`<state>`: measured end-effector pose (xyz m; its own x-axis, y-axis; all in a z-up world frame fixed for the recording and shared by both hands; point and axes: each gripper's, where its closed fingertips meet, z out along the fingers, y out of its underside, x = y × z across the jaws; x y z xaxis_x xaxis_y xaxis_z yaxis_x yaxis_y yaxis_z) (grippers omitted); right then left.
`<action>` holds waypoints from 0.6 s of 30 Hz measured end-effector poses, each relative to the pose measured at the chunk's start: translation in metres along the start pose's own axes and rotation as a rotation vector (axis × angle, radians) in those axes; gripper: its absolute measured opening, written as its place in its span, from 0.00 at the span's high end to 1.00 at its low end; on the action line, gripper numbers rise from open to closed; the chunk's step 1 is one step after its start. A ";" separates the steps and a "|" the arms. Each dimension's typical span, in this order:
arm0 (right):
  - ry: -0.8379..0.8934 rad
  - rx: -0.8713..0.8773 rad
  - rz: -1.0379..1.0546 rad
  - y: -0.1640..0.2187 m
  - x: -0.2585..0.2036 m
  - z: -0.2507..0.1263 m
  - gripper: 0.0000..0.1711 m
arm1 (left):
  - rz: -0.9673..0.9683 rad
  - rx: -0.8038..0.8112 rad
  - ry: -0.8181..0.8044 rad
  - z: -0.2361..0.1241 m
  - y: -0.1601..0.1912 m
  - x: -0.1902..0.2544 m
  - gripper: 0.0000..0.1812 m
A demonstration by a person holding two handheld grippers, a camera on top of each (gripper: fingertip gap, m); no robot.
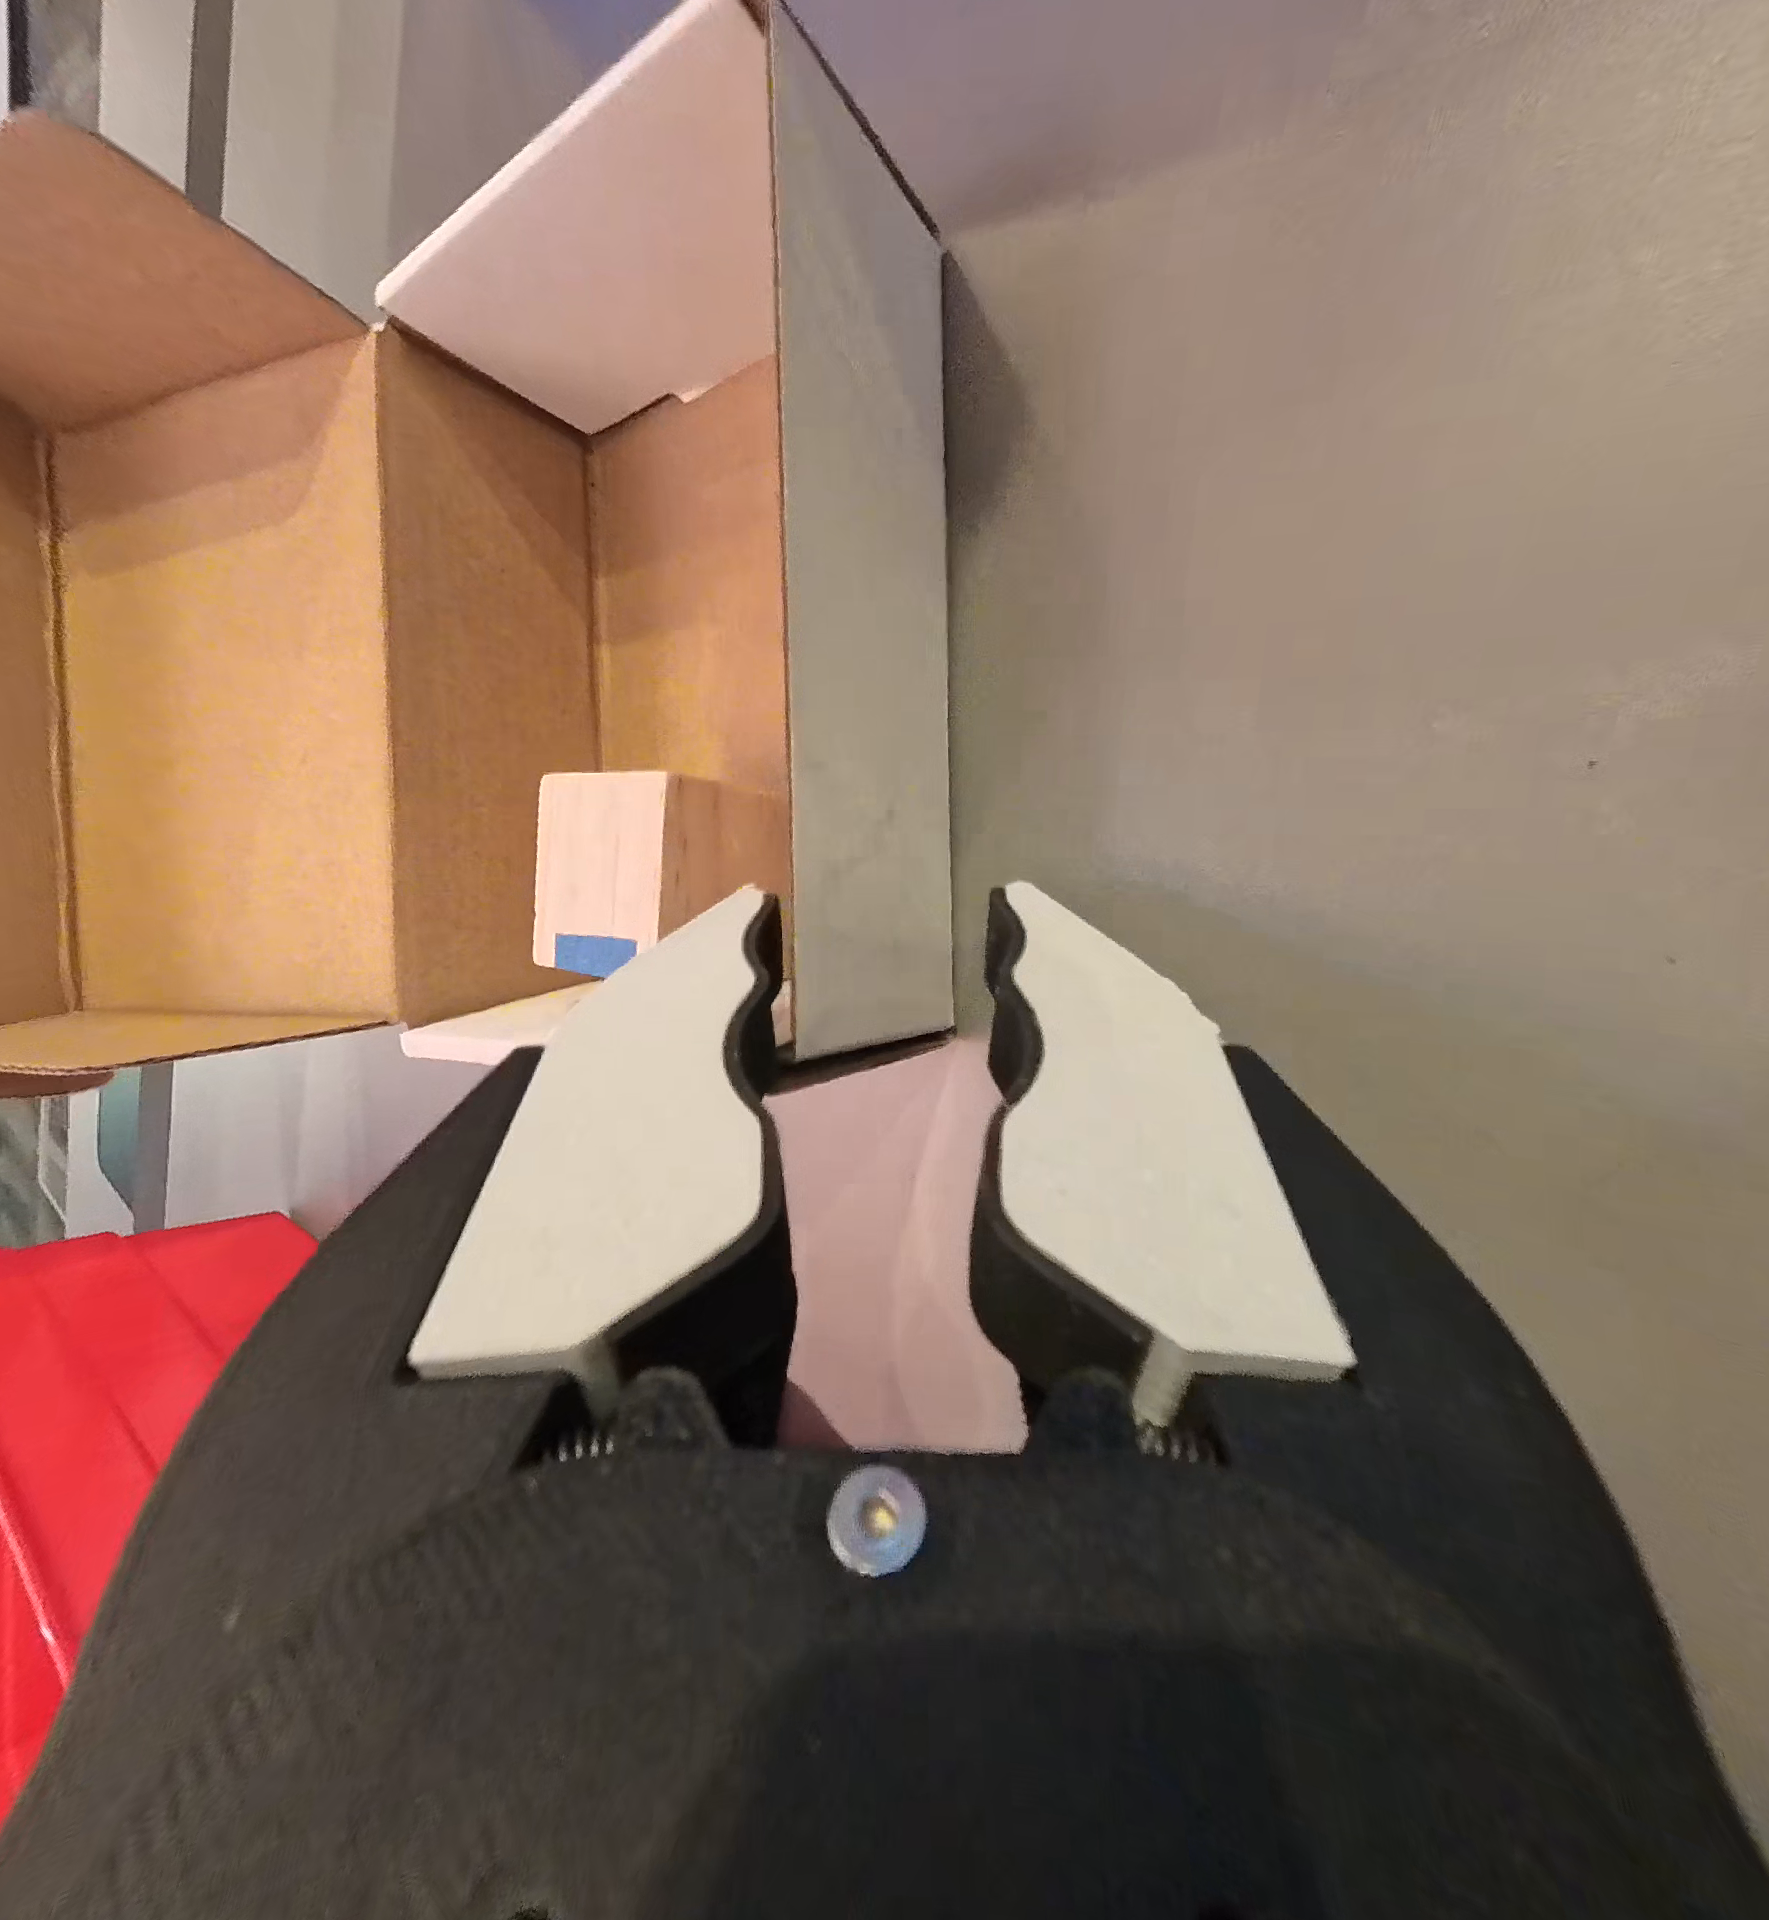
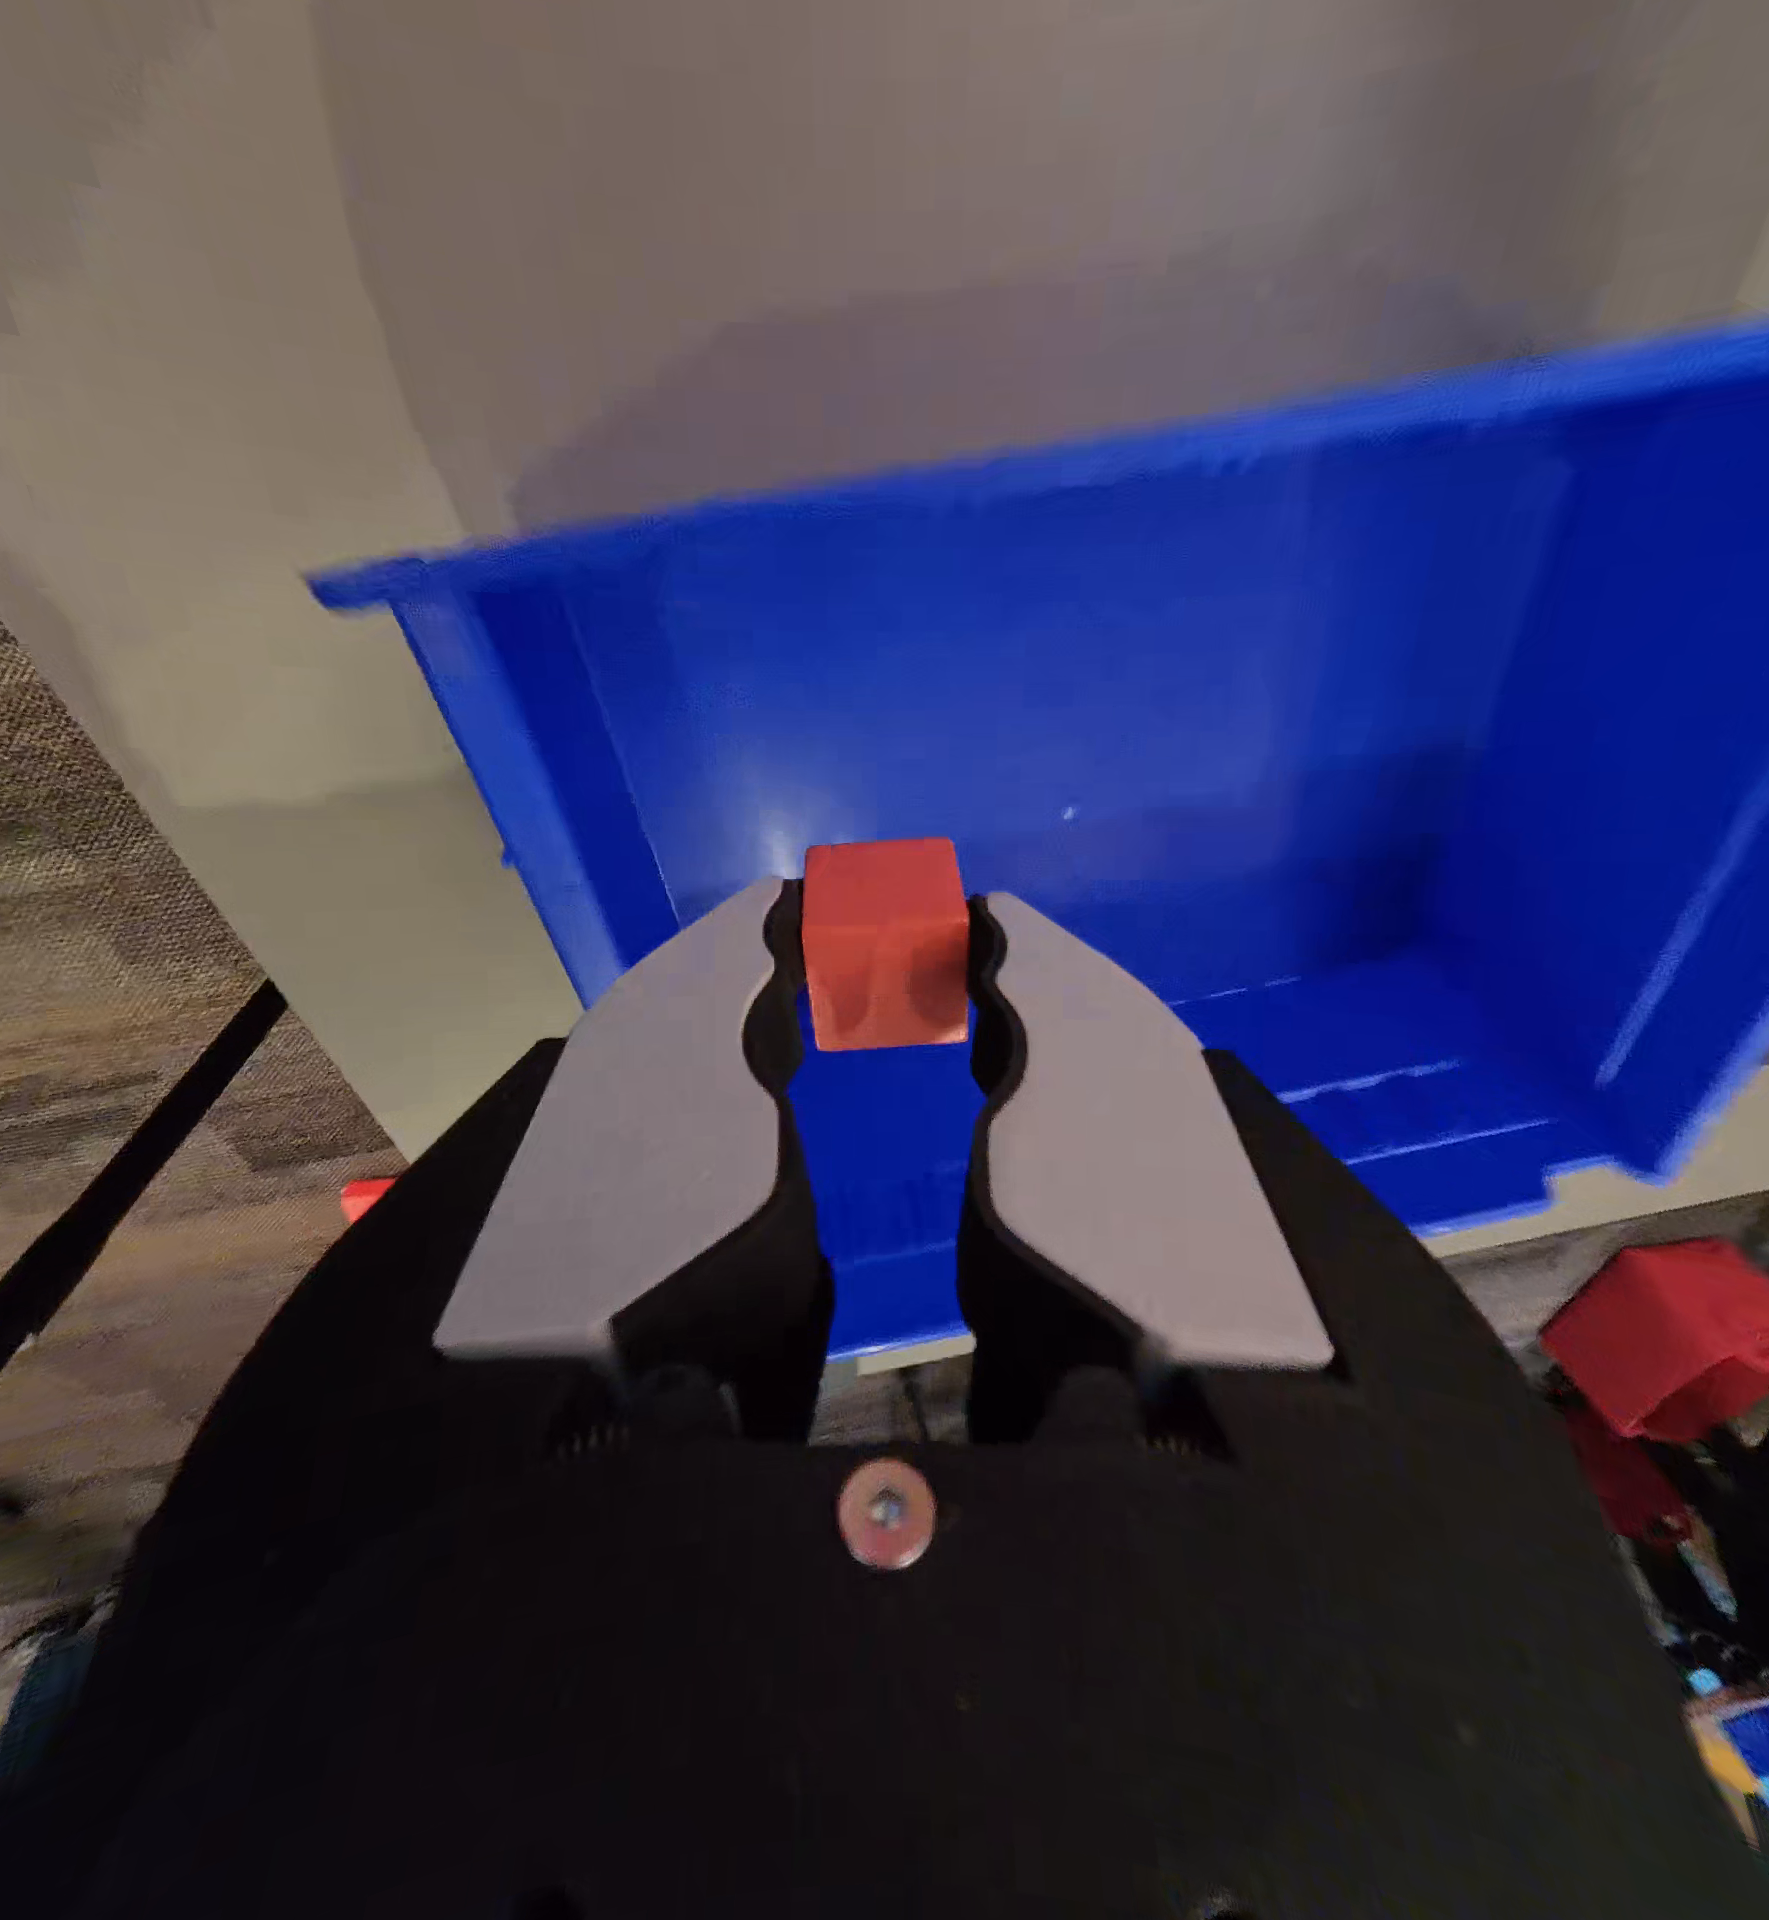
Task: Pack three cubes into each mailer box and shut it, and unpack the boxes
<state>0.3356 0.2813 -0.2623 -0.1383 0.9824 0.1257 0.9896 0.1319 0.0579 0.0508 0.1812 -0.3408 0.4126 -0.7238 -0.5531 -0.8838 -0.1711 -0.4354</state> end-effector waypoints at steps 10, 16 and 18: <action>-0.073 -0.094 0.017 0.042 -0.021 0.080 0.83 | -0.001 -0.001 -0.001 -0.001 0.001 0.001 0.79; -0.087 -0.094 0.028 0.043 -0.022 0.090 0.83 | 0.001 -0.001 -0.003 0.000 0.001 0.001 0.79; -0.079 -0.094 0.034 0.043 -0.021 0.086 0.76 | 0.003 0.000 -0.006 -0.001 0.001 0.000 0.78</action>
<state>0.3847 0.2778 -0.3480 -0.0971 0.9940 0.0511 0.9850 0.0886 0.1479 0.0502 0.1806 -0.3408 0.4111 -0.7202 -0.5588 -0.8853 -0.1691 -0.4333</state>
